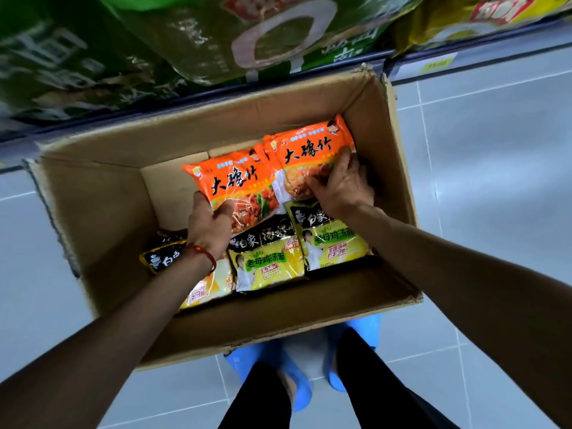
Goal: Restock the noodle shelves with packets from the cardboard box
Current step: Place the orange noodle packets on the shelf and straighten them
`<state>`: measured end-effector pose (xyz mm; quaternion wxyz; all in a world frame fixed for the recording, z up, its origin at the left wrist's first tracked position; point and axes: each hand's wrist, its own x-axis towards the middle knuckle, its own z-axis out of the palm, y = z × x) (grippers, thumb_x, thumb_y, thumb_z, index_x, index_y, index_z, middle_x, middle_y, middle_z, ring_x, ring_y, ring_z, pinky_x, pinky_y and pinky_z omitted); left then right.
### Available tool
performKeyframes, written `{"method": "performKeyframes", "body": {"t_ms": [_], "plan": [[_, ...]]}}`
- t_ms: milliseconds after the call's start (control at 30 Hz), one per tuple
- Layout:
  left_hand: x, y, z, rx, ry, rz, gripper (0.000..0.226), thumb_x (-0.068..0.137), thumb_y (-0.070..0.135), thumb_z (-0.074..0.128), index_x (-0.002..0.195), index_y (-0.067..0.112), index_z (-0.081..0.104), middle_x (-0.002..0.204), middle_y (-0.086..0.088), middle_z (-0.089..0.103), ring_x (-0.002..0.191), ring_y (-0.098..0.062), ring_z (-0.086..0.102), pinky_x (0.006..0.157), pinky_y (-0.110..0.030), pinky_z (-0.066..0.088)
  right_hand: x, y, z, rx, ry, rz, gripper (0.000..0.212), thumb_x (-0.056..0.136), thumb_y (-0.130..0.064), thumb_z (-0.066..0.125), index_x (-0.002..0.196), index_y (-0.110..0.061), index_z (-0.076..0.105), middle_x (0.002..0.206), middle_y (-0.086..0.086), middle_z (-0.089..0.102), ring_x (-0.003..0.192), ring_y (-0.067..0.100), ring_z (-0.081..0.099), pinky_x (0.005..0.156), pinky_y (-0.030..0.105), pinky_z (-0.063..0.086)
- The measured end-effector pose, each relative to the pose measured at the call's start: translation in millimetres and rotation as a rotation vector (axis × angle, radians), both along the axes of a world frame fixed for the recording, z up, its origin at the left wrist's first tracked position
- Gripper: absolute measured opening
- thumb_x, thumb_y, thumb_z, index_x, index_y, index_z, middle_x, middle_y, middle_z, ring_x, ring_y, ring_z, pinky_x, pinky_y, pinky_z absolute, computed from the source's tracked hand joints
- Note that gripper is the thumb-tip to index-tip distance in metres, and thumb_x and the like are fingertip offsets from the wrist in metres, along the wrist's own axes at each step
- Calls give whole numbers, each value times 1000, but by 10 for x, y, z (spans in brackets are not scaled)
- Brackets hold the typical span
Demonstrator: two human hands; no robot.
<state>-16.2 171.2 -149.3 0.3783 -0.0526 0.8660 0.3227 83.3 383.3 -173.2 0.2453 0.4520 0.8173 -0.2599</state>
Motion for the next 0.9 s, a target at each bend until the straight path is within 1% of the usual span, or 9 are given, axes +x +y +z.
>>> {"method": "performKeyframes", "body": {"t_ms": [133, 233, 400, 533, 600, 667, 767, 867, 900], "plan": [[-6, 74, -85, 1, 16, 17, 40, 100, 29, 54, 136, 18, 40, 135, -4, 56, 122, -27, 54, 106, -41, 42, -72, -60, -160, 37, 41, -132, 113, 81, -63, 68, 155, -5, 7, 156, 15, 24, 143, 33, 25, 110, 48, 34], [3, 90, -136, 18, 36, 38, 36, 100, 26, 55, 133, 17, 44, 131, -3, 60, 114, -22, 56, 100, -32, 42, -84, -91, -212, 36, 41, -206, 115, 72, -66, 74, 152, -7, 16, 151, 14, 29, 142, 32, 26, 114, 48, 32], [-5, 103, -122, -7, 59, 45, 34, 101, 23, 54, 132, 14, 45, 132, -3, 59, 111, -17, 53, 95, -27, 39, -45, -93, -172, -52, 104, -316, 113, 60, -61, 85, 147, -15, 29, 140, 9, 44, 134, 30, 39, 109, 47, 38], [0, 97, -79, -6, 89, 38, 32, 100, 23, 55, 129, 15, 46, 127, -2, 61, 112, -21, 56, 96, -30, 42, -5, -153, -64, -51, 262, -330, 100, 67, -45, 88, 145, -16, 32, 139, 10, 44, 130, 30, 45, 107, 43, 41], [15, 98, -18, 10, 96, 36, 31, 99, 23, 56, 127, 15, 47, 124, 0, 62, 110, -20, 57, 97, -32, 44, 20, -169, 20, -107, 311, -361, 83, 76, -36, 84, 141, -17, 37, 137, 8, 52, 126, 30, 53, 105, 43, 45], [44, 91, 102, 10, 109, 38, 31, 99, 24, 56, 127, 15, 47, 126, 0, 62, 112, -20, 57, 97, -32, 44, 52, -162, 175, -155, 344, -384, 68, 82, -29, 80, 136, -16, 41, 127, 6, 62, 118, 29, 60, 100, 39, 48], [112, 59, 426, -6, 137, 40, 34, 98, 24, 58, 130, 14, 48, 127, -1, 63, 114, -21, 59, 93, -28, 42, 133, -127, 537, -198, 384, -429, 54, 86, -24, 77, 129, -10, 46, 120, 6, 65, 110, 27, 63, 88, 29, 49], [227, 8, 935, -23, 184, 7, 39, 97, 25, 59, 133, 14, 46, 127, -5, 64, 115, -25, 60, 92, -27, 41, 267, -83, 1046, -261, 421, -426, 45, 89, -23, 73, 122, -10, 46, 112, 3, 64, 102, 26, 63, 88, 39, 52], [277, -3, 1139, -18, 192, 5, 40, 97, 23, 59, 134, 14, 46, 127, -6, 65, 115, -26, 61, 93, -27, 41, 319, -70, 1240, -284, 428, -414, 43, 90, -21, 71, 123, -11, 46, 109, 0, 62, 101, 24, 61, 86, 38, 51]]}}
